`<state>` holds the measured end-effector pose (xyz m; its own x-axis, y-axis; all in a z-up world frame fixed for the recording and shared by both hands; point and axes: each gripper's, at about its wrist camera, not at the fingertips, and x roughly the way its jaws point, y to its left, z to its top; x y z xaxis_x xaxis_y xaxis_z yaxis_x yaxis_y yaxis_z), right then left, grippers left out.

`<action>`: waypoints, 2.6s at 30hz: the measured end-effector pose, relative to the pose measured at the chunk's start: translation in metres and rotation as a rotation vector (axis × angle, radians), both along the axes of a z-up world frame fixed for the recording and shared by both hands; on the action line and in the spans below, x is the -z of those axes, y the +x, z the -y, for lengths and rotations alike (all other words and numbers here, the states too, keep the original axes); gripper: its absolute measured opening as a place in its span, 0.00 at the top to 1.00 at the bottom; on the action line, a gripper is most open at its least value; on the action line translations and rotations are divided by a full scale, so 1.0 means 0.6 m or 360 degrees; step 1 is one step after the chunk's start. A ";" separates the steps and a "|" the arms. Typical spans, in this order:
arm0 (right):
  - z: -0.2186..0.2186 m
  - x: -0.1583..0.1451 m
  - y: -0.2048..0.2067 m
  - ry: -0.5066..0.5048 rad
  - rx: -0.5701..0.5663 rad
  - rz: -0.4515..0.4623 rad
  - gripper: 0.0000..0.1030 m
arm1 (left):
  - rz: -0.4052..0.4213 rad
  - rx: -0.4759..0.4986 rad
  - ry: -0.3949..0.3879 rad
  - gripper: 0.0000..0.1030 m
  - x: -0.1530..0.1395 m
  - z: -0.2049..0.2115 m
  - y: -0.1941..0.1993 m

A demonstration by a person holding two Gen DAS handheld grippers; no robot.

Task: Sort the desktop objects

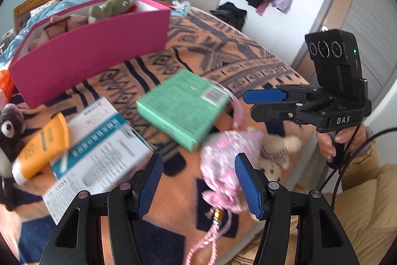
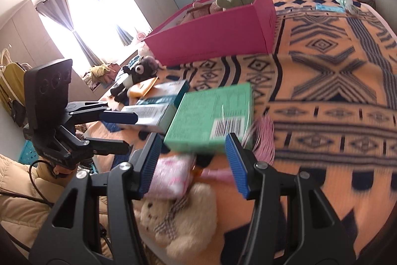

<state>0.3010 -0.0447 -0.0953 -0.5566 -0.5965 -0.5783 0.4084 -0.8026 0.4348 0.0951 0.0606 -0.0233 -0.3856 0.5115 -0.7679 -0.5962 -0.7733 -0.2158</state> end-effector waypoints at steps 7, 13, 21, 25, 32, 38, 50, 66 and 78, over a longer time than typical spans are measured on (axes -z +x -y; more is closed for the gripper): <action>0.025 0.016 0.021 0.0001 -0.0085 0.0029 0.46 | 0.0115 0.0051 -0.0029 0.40 0.024 -0.005 0.025; 0.052 0.032 0.009 0.0080 -0.0179 0.0083 0.45 | 0.0218 0.0070 -0.0057 0.40 0.043 -0.005 0.031; 0.071 0.045 0.005 0.0228 -0.0270 0.0089 0.41 | 0.0315 0.0001 -0.0004 0.62 0.056 0.007 0.009; 0.077 0.045 0.009 0.0268 -0.0282 0.0068 0.45 | 0.0335 -0.0039 0.0012 0.70 0.056 0.005 0.003; 0.072 0.039 0.017 0.0136 -0.0340 0.0068 0.45 | 0.0389 -0.0116 0.0057 0.71 0.056 0.013 -0.019; 0.061 0.049 -0.014 0.0090 -0.0248 0.0156 0.45 | 0.0398 -0.0135 0.0073 0.71 0.060 0.015 -0.024; 0.061 0.018 0.019 0.0043 -0.0260 0.0035 0.58 | 0.0270 -0.0083 0.0169 0.74 0.007 0.002 -0.012; 0.073 -0.118 -0.013 0.0185 -0.0195 -0.0390 0.58 | -0.0134 -0.0154 0.0177 0.74 -0.128 0.014 -0.063; 0.076 -0.170 -0.076 0.0200 -0.0181 -0.0522 0.58 | -0.0224 -0.0212 0.0162 0.75 -0.169 0.027 -0.125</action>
<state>0.2554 -0.0902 0.0066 -0.6589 -0.6007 -0.4527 0.5992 -0.7830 0.1670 0.0204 0.0444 0.0783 -0.5545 0.5210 -0.6489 -0.5199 -0.8258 -0.2187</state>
